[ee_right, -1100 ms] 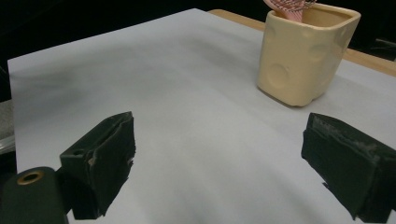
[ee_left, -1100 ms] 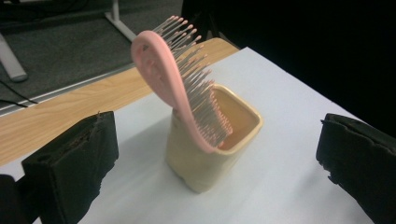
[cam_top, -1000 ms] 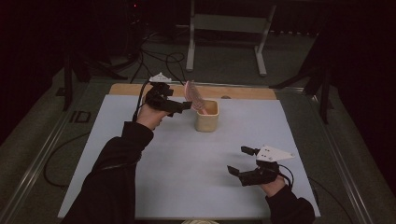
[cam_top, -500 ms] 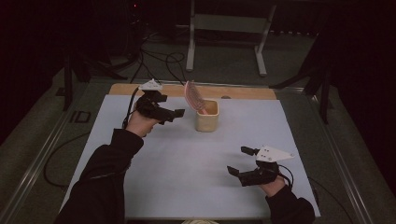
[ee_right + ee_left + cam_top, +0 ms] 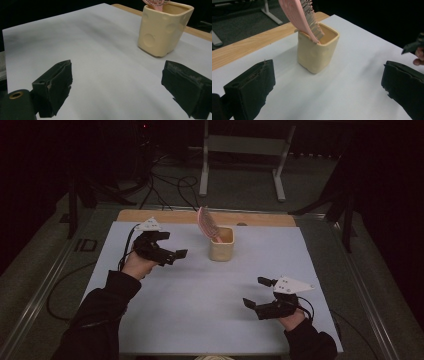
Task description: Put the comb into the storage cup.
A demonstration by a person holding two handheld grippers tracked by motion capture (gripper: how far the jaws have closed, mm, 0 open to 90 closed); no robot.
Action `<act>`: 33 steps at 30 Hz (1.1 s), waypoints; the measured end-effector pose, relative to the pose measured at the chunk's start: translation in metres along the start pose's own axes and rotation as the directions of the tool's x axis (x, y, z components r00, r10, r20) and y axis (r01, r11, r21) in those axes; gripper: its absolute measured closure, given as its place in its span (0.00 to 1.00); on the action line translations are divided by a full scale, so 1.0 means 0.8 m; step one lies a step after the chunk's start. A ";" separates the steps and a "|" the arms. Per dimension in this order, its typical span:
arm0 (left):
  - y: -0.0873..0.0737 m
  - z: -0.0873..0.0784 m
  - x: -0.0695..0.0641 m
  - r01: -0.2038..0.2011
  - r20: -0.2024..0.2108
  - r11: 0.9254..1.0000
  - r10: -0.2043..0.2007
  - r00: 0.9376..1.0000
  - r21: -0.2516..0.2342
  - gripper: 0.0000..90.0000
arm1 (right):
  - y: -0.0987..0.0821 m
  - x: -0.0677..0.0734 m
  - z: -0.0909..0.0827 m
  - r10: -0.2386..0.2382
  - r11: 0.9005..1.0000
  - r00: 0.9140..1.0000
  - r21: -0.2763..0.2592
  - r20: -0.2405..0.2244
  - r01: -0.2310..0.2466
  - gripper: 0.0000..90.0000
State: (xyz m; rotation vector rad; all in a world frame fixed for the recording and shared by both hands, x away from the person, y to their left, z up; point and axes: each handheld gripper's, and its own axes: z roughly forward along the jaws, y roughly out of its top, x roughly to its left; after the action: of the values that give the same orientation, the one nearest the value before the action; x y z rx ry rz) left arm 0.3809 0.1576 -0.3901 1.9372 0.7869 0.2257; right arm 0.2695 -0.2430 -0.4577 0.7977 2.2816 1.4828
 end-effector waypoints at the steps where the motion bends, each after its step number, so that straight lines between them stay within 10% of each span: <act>1: -0.006 -0.005 -0.001 0.000 -0.003 1.000 0.000 1.000 -0.004 0.00 | 0.000 0.000 0.000 0.000 1.000 1.000 0.000 0.000 0.000 0.11; 26: -0.112 -0.055 -0.008 -0.016 -0.047 1.000 0.016 0.999 -0.014 0.00 | 0.000 0.001 0.001 0.002 1.000 1.000 0.001 0.002 -0.002 0.11; 33: -0.151 -0.068 -0.007 0.031 -0.064 0.999 -0.032 0.997 -0.007 0.00 | 0.000 0.001 0.002 -0.001 1.000 1.000 0.004 0.004 0.001 0.11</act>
State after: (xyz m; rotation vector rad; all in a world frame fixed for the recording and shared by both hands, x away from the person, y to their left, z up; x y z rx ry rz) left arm 0.2994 0.2302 -0.4659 1.9182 0.8572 0.2717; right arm 0.2694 -0.2414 -0.4583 0.7995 2.2823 1.4762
